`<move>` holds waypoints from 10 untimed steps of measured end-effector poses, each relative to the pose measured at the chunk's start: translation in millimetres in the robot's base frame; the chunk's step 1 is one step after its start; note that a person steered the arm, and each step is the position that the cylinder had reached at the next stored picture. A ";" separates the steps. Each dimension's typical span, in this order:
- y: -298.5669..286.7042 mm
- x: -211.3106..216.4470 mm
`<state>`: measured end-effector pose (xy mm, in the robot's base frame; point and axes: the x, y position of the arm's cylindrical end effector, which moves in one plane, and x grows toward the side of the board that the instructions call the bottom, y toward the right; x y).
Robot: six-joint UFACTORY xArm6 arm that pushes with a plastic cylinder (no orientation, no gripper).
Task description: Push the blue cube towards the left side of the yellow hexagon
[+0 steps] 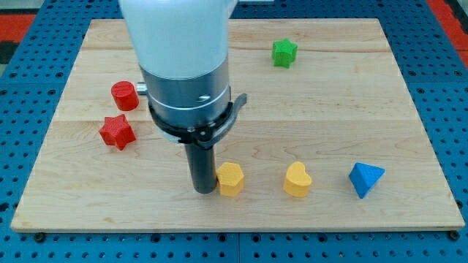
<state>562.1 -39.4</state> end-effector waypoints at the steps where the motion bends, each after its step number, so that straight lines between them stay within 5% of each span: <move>1: 1.3 0.0; 5: 39.1 -165.8; 7: -51.9 -147.3; 10: -68.4 -156.0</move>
<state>406.2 -107.8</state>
